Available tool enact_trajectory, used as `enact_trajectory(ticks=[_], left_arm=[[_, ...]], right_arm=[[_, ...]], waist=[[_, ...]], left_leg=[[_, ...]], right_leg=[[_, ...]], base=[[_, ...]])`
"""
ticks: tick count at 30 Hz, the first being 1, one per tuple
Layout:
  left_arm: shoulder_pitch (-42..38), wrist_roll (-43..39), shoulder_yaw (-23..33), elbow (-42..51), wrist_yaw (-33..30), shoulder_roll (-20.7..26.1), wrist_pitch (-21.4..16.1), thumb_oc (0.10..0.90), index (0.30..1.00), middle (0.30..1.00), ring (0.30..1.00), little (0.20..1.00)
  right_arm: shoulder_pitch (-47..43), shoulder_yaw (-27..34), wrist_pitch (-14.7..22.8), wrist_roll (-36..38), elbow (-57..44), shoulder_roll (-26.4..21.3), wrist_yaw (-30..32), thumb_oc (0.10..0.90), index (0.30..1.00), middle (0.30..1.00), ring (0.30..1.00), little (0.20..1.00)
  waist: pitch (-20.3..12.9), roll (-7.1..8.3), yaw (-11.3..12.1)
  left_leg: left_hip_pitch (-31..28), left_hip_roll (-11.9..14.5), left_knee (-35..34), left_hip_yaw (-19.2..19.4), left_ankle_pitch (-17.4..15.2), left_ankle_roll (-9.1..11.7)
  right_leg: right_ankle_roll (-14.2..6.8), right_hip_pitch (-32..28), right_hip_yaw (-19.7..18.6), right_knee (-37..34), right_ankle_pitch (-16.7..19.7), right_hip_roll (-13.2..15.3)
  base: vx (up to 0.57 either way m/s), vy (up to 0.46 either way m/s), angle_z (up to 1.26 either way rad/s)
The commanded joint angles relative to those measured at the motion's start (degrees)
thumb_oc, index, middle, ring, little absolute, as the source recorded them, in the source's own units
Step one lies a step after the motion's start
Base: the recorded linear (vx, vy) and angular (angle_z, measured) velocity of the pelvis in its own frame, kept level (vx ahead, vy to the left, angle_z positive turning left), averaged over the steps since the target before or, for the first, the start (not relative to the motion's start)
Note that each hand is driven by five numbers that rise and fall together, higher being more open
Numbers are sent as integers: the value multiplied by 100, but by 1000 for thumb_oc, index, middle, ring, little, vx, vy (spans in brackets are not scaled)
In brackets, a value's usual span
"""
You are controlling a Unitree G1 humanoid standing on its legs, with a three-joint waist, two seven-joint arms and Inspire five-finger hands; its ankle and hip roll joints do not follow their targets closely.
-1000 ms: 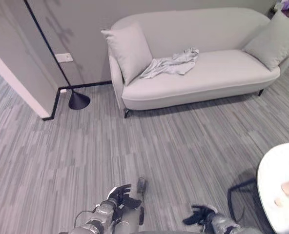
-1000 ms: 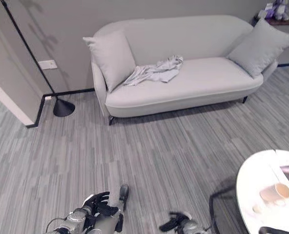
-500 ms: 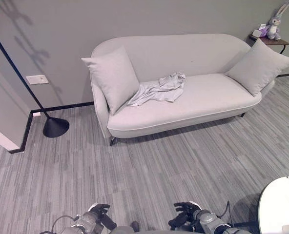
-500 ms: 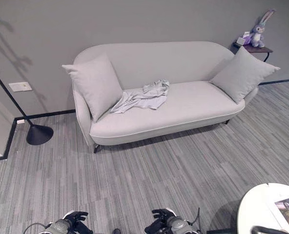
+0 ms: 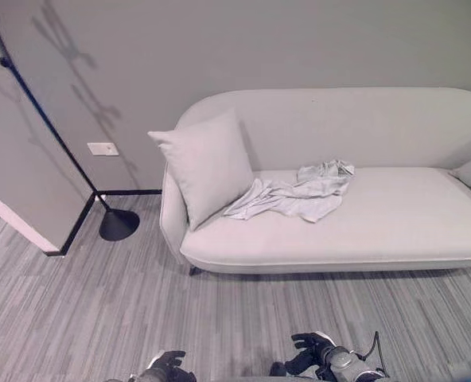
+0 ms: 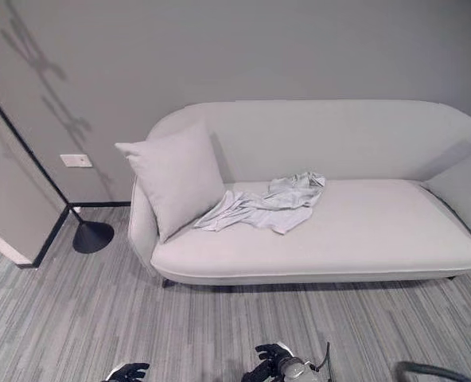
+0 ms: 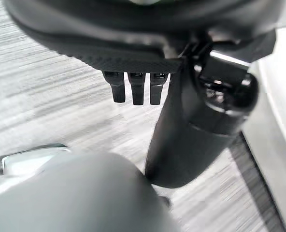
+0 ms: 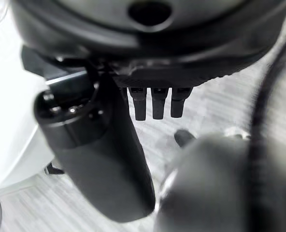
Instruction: Hang the clothes on the sofa on the clothes rack.
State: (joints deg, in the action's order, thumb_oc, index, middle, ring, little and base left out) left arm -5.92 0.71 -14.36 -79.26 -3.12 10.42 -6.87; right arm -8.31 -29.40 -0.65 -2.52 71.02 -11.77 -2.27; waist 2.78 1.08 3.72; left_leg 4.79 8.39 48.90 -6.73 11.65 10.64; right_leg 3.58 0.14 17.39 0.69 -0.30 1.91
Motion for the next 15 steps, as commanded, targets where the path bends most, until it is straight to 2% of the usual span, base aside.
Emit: enact_trajectory(ticks=[1, 2, 3, 4, 5, 6, 8, 9, 10, 11, 12, 13, 14, 15], left_arm=[[-228, 22, -628, 301, -143, 103, 58, 800, 900, 900, 900, 900], [-191, 10, -623, 452, -176, 136, 28, 800, 900, 900, 900, 900], [-100, -18, -580, 573, -156, 163, 5, 800, 900, 900, 900, 900], [-27, -79, -509, 635, -129, 160, 0, 800, 900, 900, 900, 900], [59, -122, -443, 595, -134, 143, -28, 800, 900, 900, 900, 900], [197, -110, -365, 483, -103, 107, 1, 800, 900, 900, 900, 900], [297, -71, -330, 246, -58, 44, 43, 800, 900, 900, 900, 900], [330, -75, -307, 138, -40, 29, 64, 800, 900, 900, 900, 900], [494, -50, -193, 18, 7, 37, 110, 800, 900, 900, 900, 900], [602, -53, -37, -110, -31, 58, 126, 800, 900, 900, 900, 900], [635, -13, 44, -258, -28, 70, 154, 800, 900, 900, 900, 900], [651, -23, 110, -327, -7, 94, 191, 800, 900, 900, 900, 900], [660, -37, 156, -366, 2, 132, 204, 800, 900, 900, 900, 900], [645, -46, 201, -357, -24, 190, 206, 800, 900, 900, 900, 900]], right_arm=[[-404, -191, 139, -580, -638, -499, 355, 800, 900, 900, 900, 900], [-449, -146, 178, -584, -1123, -704, 416, 800, 900, 900, 900, 900], [-473, -80, 195, -612, -1809, -956, 437, 800, 900, 900, 900, 900], [-418, 46, 219, -657, -2324, -1164, 452, 800, 900, 900, 900, 900], [-406, 231, 279, -643, -2665, -1398, 554, 800, 900, 900, 900, 900], [-505, 573, 318, -698, -3064, -1707, 768, 800, 900, 900, 900, 900], [-882, 852, 283, -890, -2991, -1977, 1081, 800, 900, 900, 900, 900], [-1066, 940, 245, -940, -2919, -2071, 1190, 800, 900, 900, 900, 900], [-1234, 996, 233, -994, -2971, -2140, 1185, 800, 900, 900, 900, 900], [-1261, 1101, 243, -992, -2976, -2139, 1306, 800, 900, 900, 900, 900], [-1265, 1153, 194, -1108, -2959, -2151, 1338, 800, 900, 900, 900, 900], [-1289, 1170, 166, -1194, -2933, -2134, 1385, 800, 900, 900, 900, 900], [-1349, 1186, 137, -1210, -2838, -2113, 1433, 800, 900, 900, 900, 900], [-1392, 1176, 115, -1229, -2804, -2101, 1446, 800, 900, 900, 900, 900]], waist=[[636, 288, 183], [700, 322, 266], [704, 304, 328], [646, 292, 368], [606, 254, 408], [505, 109, 526], [485, 82, 713], [457, 88, 802], [356, 105, 836], [294, 116, 843], [223, 194, 908], [161, 300, 971], [136, 416, 1023], [177, 464, 1004]], left_leg=[[-54, 133, -1150, 1066, -482, -737], [361, 0, -1110, 1194, -713, -753], [712, -216, -1406, 1309, -844, -798], [830, -375, -1905, 1360, -892, -864], [902, -526, -2759, 1426, -887, -922], [951, -611, -4273, 1571, -393, -879], [1224, -624, -5220, 1680, -67, -816], [1350, -643, -5288, 1670, -25, -820], [1213, -683, -5304, 1609, -37, -879], [1063, -759, -5273, 1547, 60, -971], [1037, -803, -5112, 1590, 78, -1083], [958, -842, -4996, 1683, -8, -1138], [815, -923, -4927, 1772, -135, -1219], [615, -1009, -4924, 1796, -252, -1314]], right_leg=[[-587, -131, -217, -531, 473, 429], [-596, -309, -265, -569, 362, 415], [-631, -390, -341, -569, 254, 361], [-689, -422, -414, -569, 190, 359], [-747, -508, -428, -569, 73, 298], [-775, -826, -485, -569, -194, 66], [-758, -1237, -569, -569, -488, -79], [-759, -1364, -611, -569, -530, -119], [-784, -1514, -703, -569, -567, -171], [-791, -1603, -744, -390, -677, -154], [-821, -1650, -761, -103, -764, -108], [-970, -1600, -688, 248, -691, 16], [-1211, -1448, -581, 743, -356, 197], [-1404, -1224, -503, 1391, 16, 405]], base=[[371, -191, 20], [415, -107, 10], [400, -24, -1], [449, 55, -2], [661, 111, -44], [757, 94, -64], [646, 51, -59], [517, 47, -48], [530, 84, -46], [564, 115, -7], [510, 113, 41], [444, 88, 44], [381, 82, 16], [360, 101, -13]])
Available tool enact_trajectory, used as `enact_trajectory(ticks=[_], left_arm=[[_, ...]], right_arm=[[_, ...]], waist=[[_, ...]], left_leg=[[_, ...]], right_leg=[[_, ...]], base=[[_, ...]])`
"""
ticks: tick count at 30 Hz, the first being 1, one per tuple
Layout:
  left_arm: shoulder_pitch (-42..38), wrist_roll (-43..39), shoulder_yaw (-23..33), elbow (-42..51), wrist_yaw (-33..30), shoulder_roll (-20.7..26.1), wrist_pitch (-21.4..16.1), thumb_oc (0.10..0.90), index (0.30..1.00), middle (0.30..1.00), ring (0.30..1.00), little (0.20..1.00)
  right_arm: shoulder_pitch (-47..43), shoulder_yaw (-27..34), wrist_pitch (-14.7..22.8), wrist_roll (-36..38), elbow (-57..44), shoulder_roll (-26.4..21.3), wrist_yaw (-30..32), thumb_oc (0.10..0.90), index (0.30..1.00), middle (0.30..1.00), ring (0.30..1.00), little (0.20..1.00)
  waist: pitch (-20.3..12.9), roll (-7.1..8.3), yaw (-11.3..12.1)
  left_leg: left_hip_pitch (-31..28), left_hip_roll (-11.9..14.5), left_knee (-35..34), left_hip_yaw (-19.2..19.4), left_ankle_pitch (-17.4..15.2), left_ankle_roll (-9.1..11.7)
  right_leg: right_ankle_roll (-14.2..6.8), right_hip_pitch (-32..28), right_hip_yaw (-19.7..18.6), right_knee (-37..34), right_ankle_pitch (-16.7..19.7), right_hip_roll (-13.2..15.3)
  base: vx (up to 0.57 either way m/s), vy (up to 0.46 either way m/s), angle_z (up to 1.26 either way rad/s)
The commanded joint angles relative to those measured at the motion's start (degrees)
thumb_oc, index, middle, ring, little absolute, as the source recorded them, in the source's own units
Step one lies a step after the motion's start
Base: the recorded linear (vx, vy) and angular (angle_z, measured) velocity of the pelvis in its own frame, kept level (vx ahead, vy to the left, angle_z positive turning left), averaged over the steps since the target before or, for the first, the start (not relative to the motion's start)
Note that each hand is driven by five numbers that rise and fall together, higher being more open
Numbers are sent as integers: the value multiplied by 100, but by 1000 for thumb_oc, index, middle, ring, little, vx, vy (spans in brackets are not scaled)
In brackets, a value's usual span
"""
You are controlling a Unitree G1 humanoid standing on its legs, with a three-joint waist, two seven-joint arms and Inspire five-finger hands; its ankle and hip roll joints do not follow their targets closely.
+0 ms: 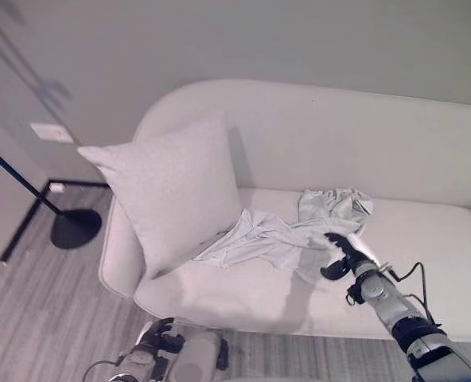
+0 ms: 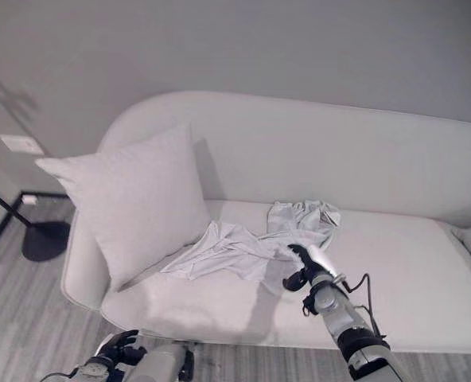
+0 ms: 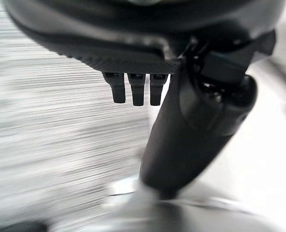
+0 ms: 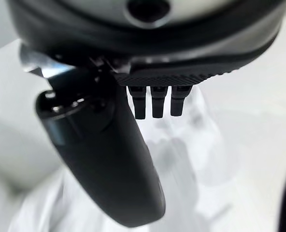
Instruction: Hang the clothes on the sofa on the clothes rack.
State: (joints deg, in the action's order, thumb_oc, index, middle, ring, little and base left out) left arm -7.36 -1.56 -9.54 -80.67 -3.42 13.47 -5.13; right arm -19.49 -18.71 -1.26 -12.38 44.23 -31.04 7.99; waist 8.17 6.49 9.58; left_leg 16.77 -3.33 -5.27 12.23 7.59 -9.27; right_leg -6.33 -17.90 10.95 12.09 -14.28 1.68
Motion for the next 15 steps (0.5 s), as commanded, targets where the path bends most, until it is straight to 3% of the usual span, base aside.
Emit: enact_trajectory(ticks=[1, 2, 3, 4, 5, 7, 8, 9, 10, 12, 15], left_arm=[[719, 142, -228, -160, -39, -21, 13, 800, 900, 900, 900, 900], [671, 121, -244, -138, -66, 59, 5, 800, 900, 900, 900, 900], [671, 120, -243, -137, -65, 59, 6, 800, 900, 900, 900, 900], [554, 130, -305, -31, -114, 187, -8, 800, 900, 900, 900, 900], [491, 126, -354, 52, -137, 235, -46, 800, 900, 900, 900, 900], [331, 47, -435, 251, -186, 305, -150, 800, 900, 900, 900, 900], [169, 74, -647, 410, -139, 333, -186, 800, 900, 900, 900, 900], [210, -9, -517, 480, -173, 306, -214, 800, 900, 900, 900, 900], [203, -70, -450, 524, -305, 352, -263, 800, 900, 900, 900, 900], [325, -186, -287, 536, -325, 271, -251, 800, 900, 900, 900, 900], [522, -222, -139, 431, -303, 126, -234, 800, 900, 900, 900, 900]], right_arm=[[-328, 89, 188, -229, -131, -188, 409, 800, 900, 900, 900, 900], [-300, 59, 214, -203, -129, -190, 397, 800, 900, 900, 900, 900], [-302, 57, 217, -202, -126, -190, 398, 800, 900, 900, 900, 900], [-277, -4, 250, -212, -179, -182, 353, 800, 900, 900, 900, 900], [-247, -46, 294, -187, -217, -180, 343, 800, 900, 900, 900, 900], [-161, -114, 398, -41, -295, -177, 281, 800, 900, 900, 900, 900], [-105, -227, 375, -113, -311, -295, 231, 800, 900, 900, 900, 900], [-3, -157, 407, -2, -264, -239, 211, 800, 900, 900, 900, 900], [94, -148, 442, 148, -197, -152, 218, 800, 900, 900, 900, 900], [303, -216, 416, 258, -114, 162, 131, 800, 900, 900, 900, 900], [587, -164, 412, 256, -174, 384, 100, 800, 900, 900, 900, 900]], waist=[[-319, -85, 357], [-328, -154, 326], [-331, -151, 324], [-329, -315, 235], [-284, -350, 138], [-206, -303, -2], [-158, -211, -64], [-152, -186, -75], [-208, -142, -33], [-344, -47, 46], [-381, -28, 68]], left_leg=[[-800, 112, 460, -156, 73, 588], [-941, 158, 420, -194, 37, 568], [-936, 151, 413, -194, 42, 564], [-1384, 233, 201, -353, -67, 539], [-1561, 238, 111, -484, -114, 566], [-1691, 188, 59, -804, -183, 662], [-1699, 149, 77, -917, -185, 718], [-1742, 128, 64, -1033, -219, 748], [-1687, 121, 27, -1069, -254, 769], [-1586, 93, 27, -1161, -272, 841], [-1477, 121, 27, -1293, -291, 913]], right_leg=[[-508, 912, 184, 934, 1891, 611], [-478, 1109, 244, 1315, 2135, 650], [-482, 1132, 240, 1349, 2123, 659], [-422, 1621, 530, 1913, 2154, 835], [-338, 1808, 678, 1889, 1939, 914], [-186, 1976, 584, 1047, 1555, 779], [-155, 1822, 393, 208, 1497, 635], [-224, 1730, 178, -145, 1494, 588], [-160, 1604, 82, -583, 1405, 512], [-133, 1412, 238, -1053, 1412, 440], [-122, 1381, 259, -1394, 1535, 356]], base=[[333, 125, 19], [210, 93, 27], [321, 117, 66], [306, 60, 55], [388, 14, 67], [233, -147, 81], [190, -175, 71], [136, -139, 38], [107, -93, 19], [99, -99, 23], [47, -86, 39]])
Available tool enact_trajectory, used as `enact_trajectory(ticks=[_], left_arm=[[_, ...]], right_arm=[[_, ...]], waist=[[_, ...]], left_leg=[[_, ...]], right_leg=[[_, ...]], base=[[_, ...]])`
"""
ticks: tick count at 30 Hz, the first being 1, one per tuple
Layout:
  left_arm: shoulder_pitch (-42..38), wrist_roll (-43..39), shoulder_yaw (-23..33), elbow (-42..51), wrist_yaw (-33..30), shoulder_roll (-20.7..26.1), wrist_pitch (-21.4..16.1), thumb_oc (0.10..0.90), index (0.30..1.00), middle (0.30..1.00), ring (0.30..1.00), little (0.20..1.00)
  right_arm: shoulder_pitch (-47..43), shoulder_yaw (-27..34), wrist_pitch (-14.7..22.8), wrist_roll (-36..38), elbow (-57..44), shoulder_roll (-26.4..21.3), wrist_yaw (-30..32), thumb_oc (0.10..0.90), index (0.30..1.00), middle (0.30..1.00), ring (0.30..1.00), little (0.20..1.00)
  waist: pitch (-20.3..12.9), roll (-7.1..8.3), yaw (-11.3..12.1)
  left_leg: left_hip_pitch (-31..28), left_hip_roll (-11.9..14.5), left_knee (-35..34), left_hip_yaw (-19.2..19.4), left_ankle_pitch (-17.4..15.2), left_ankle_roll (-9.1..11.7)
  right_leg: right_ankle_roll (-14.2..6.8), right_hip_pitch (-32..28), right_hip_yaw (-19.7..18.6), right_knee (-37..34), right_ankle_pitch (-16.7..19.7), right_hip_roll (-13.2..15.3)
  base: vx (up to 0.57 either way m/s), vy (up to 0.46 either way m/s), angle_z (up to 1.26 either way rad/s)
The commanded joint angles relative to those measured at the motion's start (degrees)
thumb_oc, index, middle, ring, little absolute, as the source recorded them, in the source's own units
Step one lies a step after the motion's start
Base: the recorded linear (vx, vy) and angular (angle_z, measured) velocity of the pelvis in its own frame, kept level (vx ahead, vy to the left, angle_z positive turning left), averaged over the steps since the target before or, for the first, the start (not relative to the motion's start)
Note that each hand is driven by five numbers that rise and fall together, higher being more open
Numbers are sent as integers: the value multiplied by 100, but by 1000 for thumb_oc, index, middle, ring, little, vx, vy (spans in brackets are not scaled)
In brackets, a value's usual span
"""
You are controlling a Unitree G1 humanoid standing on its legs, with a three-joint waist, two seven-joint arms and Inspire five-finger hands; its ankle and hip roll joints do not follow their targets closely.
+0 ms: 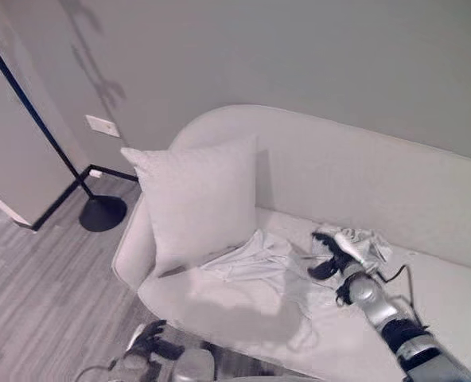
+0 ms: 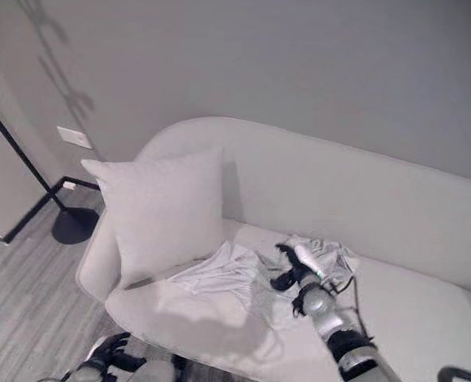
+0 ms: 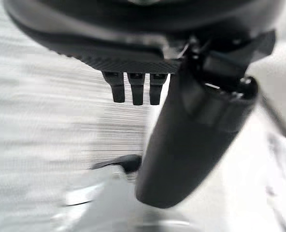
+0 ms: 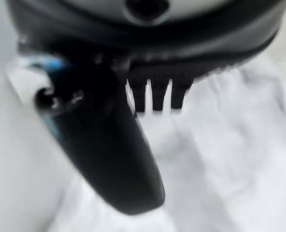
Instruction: Hang the clothes on the sofa on the clothes rack.
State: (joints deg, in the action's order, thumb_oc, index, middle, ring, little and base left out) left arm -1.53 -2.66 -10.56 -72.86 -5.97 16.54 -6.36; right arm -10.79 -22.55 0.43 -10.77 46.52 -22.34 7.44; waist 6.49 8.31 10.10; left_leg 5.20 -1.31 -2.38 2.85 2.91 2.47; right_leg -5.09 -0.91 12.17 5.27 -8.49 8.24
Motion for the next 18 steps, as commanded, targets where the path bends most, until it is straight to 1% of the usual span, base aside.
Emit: enact_trajectory(ticks=[1, 3, 6, 8, 9, 12, 14, 16, 18], left_arm=[[1, -72, -45, -430, -33, -238, -96, 800, 900, 900, 900, 900], [148, 46, -46, -692, 0, -326, -56, 800, 900, 900, 900, 900], [375, 220, 37, -966, 96, -413, -14, 800, 900, 900, 900, 900], [424, 268, 24, -959, 86, -422, -32, 800, 900, 900, 900, 900], [465, 345, -63, -855, 55, -417, -74, 800, 900, 900, 900, 900], [433, 327, -198, -576, -20, -398, -157, 800, 900, 900, 900, 900], [335, 315, -354, -274, -126, -383, -240, 800, 900, 900, 900, 900], [221, 389, -635, 111, -226, -383, -357, 800, 900, 900, 900, 900], [131, 456, -1001, 570, -282, -374, -456, 800, 900, 900, 900, 900]], right_arm=[[-185, 231, 240, 58, -395, -436, 166, 800, 900, 900, 900, 900], [57, 287, 246, 6, -378, -350, 155, 800, 900, 900, 900, 900], [333, 305, 265, -318, -462, -415, 215, 800, 900, 900, 900, 900], [351, 339, 281, -410, -452, -449, 282, 800, 900, 900, 900, 900], [320, 404, 305, -507, -405, -521, 460, 800, 900, 900, 900, 900], [267, 570, 360, -558, -579, -681, 739, 800, 900, 900, 900, 900], [200, 662, 367, -784, -843, -868, 991, 800, 900, 900, 900, 900], [62, 783, 414, -962, -1012, -1108, 1305, 800, 900, 900, 900, 900], [-213, 918, 473, -989, -1169, -1365, 1624, 800, 900, 900, 900, 900]], waist=[[-205, -211, 23], [-190, -218, 22], [-185, -236, 15], [-182, -255, 8], [-140, -292, 18], [8, -376, 44], [228, -448, 67], [470, -570, 91], [731, -764, 98]], left_leg=[[-291, -71, -262, -390, 193, -244], [-231, -49, -262, -473, 224, -195], [-212, -19, -262, -575, 248, -120], [-206, -2, -262, -605, 263, -98], [-180, 33, -262, -677, 303, -46], [-66, 105, -262, -806, 427, 44], [141, 181, -262, -942, 576, 137], [444, 225, -240, -1080, 747, 233], [799, 270, -228, -1190, 939, 322]], right_leg=[[-243, -348, 165, -774, 975, -302], [-198, -380, 208, -833, 950, -341], [-164, -501, 312, -991, 899, -397], [-153, -523, 331, -1009, 873, -417], [-115, -540, 384, -1024, 822, -453], [-57, -500, 471, -1027, 741, -523], [-16, -415, 547, -1027, 705, -573], [3, -278, 685, -1027, 695, -602], [1, -49, 805, -1027, 694, -629]], base=[[-6, -67, -2], [-24, -65, -10], [-13, -79, 21], [-21, -58, 9], [-51, -69, 16], [-114, -94, 23], [-230, -120, 24], [-301, -107, 30], [-342, -62, 42]])
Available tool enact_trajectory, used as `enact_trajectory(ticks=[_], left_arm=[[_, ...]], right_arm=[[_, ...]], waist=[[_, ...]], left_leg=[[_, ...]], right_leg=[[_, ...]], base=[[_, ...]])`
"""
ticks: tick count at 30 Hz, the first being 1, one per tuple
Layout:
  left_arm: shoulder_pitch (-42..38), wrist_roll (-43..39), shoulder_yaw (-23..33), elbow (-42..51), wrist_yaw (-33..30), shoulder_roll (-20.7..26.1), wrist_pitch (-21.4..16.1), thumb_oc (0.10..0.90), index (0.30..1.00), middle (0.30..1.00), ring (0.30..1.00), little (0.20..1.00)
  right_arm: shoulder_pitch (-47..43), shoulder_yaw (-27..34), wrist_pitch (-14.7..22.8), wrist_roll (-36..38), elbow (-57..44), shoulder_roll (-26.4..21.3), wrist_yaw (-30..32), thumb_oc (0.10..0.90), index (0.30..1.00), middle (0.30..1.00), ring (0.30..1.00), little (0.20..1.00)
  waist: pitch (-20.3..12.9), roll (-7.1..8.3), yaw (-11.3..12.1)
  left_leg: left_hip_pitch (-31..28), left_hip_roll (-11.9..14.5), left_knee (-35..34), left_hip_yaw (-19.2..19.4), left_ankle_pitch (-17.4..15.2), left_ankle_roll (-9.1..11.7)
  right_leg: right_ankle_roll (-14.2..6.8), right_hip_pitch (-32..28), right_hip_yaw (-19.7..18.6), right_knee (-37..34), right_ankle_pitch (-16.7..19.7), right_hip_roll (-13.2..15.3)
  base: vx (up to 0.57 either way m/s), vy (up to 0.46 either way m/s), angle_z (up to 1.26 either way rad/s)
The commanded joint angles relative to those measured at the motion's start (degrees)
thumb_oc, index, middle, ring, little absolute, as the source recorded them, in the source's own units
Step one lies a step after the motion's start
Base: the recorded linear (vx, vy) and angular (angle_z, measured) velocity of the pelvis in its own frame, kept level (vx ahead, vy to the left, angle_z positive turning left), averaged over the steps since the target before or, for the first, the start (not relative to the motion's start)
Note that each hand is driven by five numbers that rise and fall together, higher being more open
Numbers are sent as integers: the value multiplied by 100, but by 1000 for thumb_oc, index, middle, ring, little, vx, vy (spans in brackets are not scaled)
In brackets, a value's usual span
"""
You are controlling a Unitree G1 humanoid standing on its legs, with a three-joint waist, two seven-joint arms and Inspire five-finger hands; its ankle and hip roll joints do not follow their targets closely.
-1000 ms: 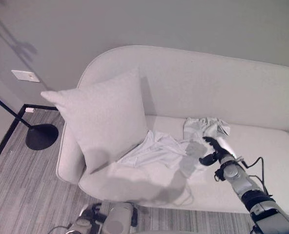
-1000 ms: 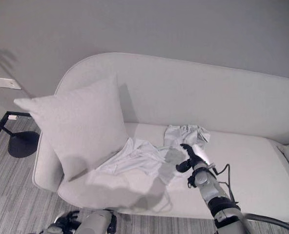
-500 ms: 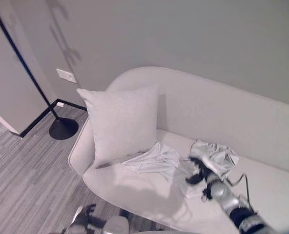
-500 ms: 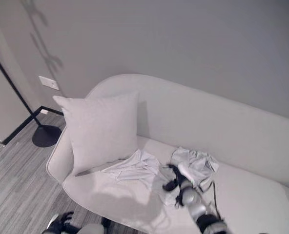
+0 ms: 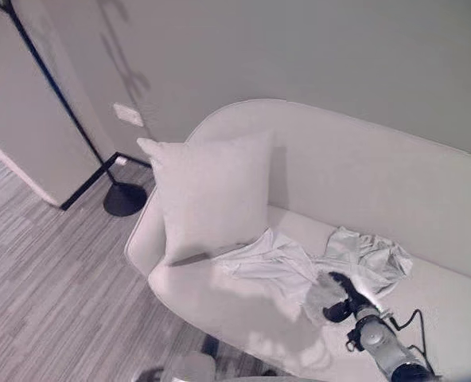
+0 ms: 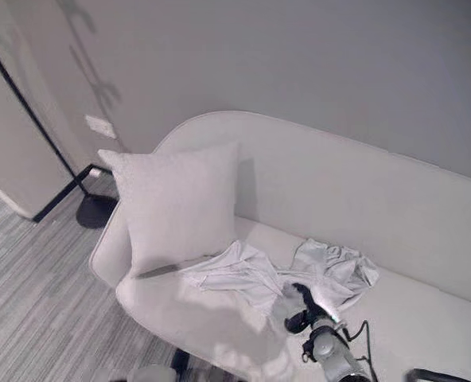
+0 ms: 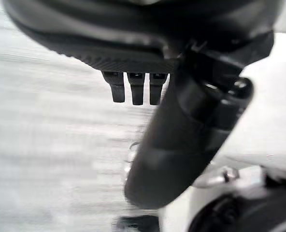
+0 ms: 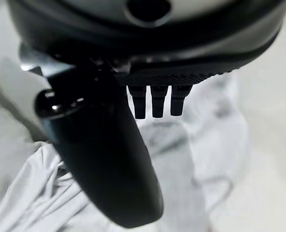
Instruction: Hang the clothes on the sofa on the clothes rack.
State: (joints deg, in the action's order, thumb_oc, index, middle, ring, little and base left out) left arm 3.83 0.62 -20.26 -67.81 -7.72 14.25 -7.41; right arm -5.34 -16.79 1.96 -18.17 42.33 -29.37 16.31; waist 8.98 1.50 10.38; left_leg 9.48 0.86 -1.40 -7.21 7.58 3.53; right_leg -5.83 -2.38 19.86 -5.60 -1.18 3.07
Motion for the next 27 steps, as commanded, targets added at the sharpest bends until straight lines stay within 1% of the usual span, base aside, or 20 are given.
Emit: enact_trajectory(ticks=[1, 3, 4, 5, 7, 8, 9, 10, 11, 12, 14, 15, 16, 18, 20, 22, 23, 24, 25, 27], left_arm=[[-456, 153, -231, 297, -126, -138, -383, 800, 900, 900, 900, 900], [-513, 227, -526, 558, -107, -141, -429, 800, 900, 900, 900, 900], [-547, 277, -634, 622, -71, -159, -431, 800, 900, 900, 900, 900], [-508, 311, -690, 655, -17, -182, -413, 800, 900, 900, 900, 900], [-373, 317, -682, 569, 96, -241, -373, 800, 900, 900, 900, 900], [-317, 342, -689, 463, 109, -273, -356, 800, 900, 900, 900, 900], [-269, 385, -696, 327, 125, -318, -343, 800, 900, 900, 900, 900], [-243, 428, -687, 156, 134, -394, -356, 800, 900, 900, 900, 900], [-214, 451, -680, 59, 125, -413, -362, 800, 900, 900, 900, 900], [-217, 529, -736, -78, 76, -464, -415, 800, 900, 900, 900, 900], [-227, 533, -711, -88, 71, -481, -421, 800, 900, 900, 900, 900], [-199, 607, -868, -80, 42, -465, -462, 800, 900, 900, 900, 900], [-204, 614, -932, -50, 11, -438, -476, 800, 900, 900, 900, 900], [-281, 526, -1022, 73, -24, -416, -516, 800, 900, 900, 900, 900], [-318, 419, -1133, 365, -173, -294, -600, 800, 900, 900, 900, 900], [-314, 416, -1126, 377, -172, -291, -594, 800, 900, 900, 900, 900], [-339, 398, -1238, 602, -204, -193, -634, 800, 900, 900, 900, 900], [-339, 395, -1235, 610, -202, -192, -630, 800, 900, 900, 900, 900], [-313, 415, -1391, 806, -217, -113, -666, 800, 900, 900, 900, 900], [-304, 380, -1512, 869, -180, -87, -643, 800, 900, 900, 900, 900]], right_arm=[[-948, 372, 365, -260, -801, -833, 882, 800, 900, 900, 900, 900], [-1266, 385, 419, -339, -929, -1110, 1073, 800, 900, 900, 900, 900], [-1366, 394, 446, -379, -983, -1213, 1158, 800, 900, 900, 900, 900], [-1407, 408, 468, -425, -1072, -1315, 1213, 800, 900, 900, 900, 900], [-1362, 403, 521, -441, -1077, -1408, 1172, 800, 900, 900, 900, 900], [-1411, 372, 532, -441, -1010, -1413, 1116, 800, 900, 900, 900, 900], [-1483, 299, 548, -471, -943, -1432, 1094, 800, 900, 900, 900, 900], [-1627, 159, 575, -513, -727, -1467, 1135, 800, 900, 900, 900, 900], [-1754, 96, 567, -540, -581, -1498, 1132, 800, 900, 900, 900, 900], [-2147, -108, 561, -448, -65, -1444, 1189, 800, 900, 900, 900, 900], [-2217, -164, 582, -436, -5, -1439, 1207, 800, 900, 900, 900, 900], [-2545, -338, 583, -201, 516, -1335, 1208, 800, 900, 900, 900, 900], [-2655, -447, 572, -139, 650, -1278, 1191, 800, 900, 900, 900, 900], [-2840, -617, 544, 61, 1155, -1191, 1106, 800, 900, 900, 900, 900], [-3044, -929, 483, 16, 1595, -1141, 1016, 800, 900, 900, 900, 900], [-3066, -945, 492, 19, 1618, -1133, 1020, 800, 900, 900, 900, 900], [-3265, -1061, 439, -21, 1937, -1141, 997, 800, 900, 900, 900, 900], [-3283, -1072, 446, -19, 1956, -1137, 1000, 800, 900, 900, 900, 900], [-3494, -1094, 390, 70, 2366, -1136, 964, 800, 900, 900, 900, 900], [-3684, -1194, 355, 191, 2691, -1128, 822, 800, 900, 900, 900, 900]], waist=[[599, -205, 75], [834, -373, 85], [922, -435, 62], [978, -480, -6], [922, -488, -122], [904, -489, -155], [846, -511, -176], [845, -572, -203], [850, -607, -217], [866, -729, -266], [886, -739, -288], [896, -907, -357], [923, -973, -363], [968, -1059, -384], [1052, -1149, -307], [1057, -1146, -315], [1109, -1216, -269], [1110, -1216, -271], [1137, -1293, -224], [1148, -1341, -187]], left_leg=[[577, 67, -328, -238, 580, 265], [855, 72, -293, -229, 638, 322], [904, 74, -257, -134, 593, 283], [905, 102, -103, 85, 446, 188], [957, 93, 530, 452, -143, -52], [917, 56, 754, 569, -365, -95], [841, 72, 1003, 618, -702, -71], [826, 111, 1345, 757, -935, -59], [760, 162, 1453, 856, -1026, -55], [573, 314, 1522, 1035, -1153, -33], [559, 321, 1514, 1037, -1155, -29], [159, 366, 1107, 1036, -1229, -44], [94, 346, 954, 1003, -1214, -18], [124, 261, 699, 938, -1087, 5], [153, 188, 486, 887, -960, 33], [143, 185, 467, 890, -948, 32], [163, 159, 317, 886, -867, 45], [162, 158, 309, 888, -860, 44], [201, 127, 180, 892, -751, 58], [224, 103, 87, 903, -655, 76]], right_leg=[[84, 245, 92, 60, -17, -125], [84, 474, 158, 60, 33, -85], [87, 624, 198, 64, 97, -32], [87, 789, 255, 93, 172, 66], [127, 1088, 399, 153, 247, 261], [153, 1179, 444, 156, 284, 341], [154, 1195, 367, 125, 205, 346], [180, 1254, 382, 118, 218, 376], [197, 1303, 412, 118, 225, 412], [212, 1398, 474, 125, 261, 462], [212, 1389, 473, 125, 261, 454], [176, 1432, 492, 132, 323, 426], [162, 1453, 480, 140, 366, 426], [125, 1524, 535, 211, 436, 530], [112, 1574, 549, 311, 459, 629], [111, 1576, 547, 317, 458, 633], [77, 1657, 544, 362, 487, 678], [76, 1663, 542, 365, 489, 680], [36, 1714, 543, 374, 528, 723], [12, 1750, 546, 376, 550, 747]], base=[[-326, -20, 35], [-298, 11, 22], [-304, 46, 15], [-294, 53, 6], [-260, 18, 30], [-124, -34, 50], [-83, -22, 63], [-57, -13, 50], [-144, 56, 58], [-100, 45, 37], [-12, 46, 37], [30, 78, 30], [34, 96, 29], [1, 58, 20], [9, 63, 18], [9, 29, 11], [0, 0, 0], [22, 61, -1], [23, 60, -3], [39, 68, -4]])
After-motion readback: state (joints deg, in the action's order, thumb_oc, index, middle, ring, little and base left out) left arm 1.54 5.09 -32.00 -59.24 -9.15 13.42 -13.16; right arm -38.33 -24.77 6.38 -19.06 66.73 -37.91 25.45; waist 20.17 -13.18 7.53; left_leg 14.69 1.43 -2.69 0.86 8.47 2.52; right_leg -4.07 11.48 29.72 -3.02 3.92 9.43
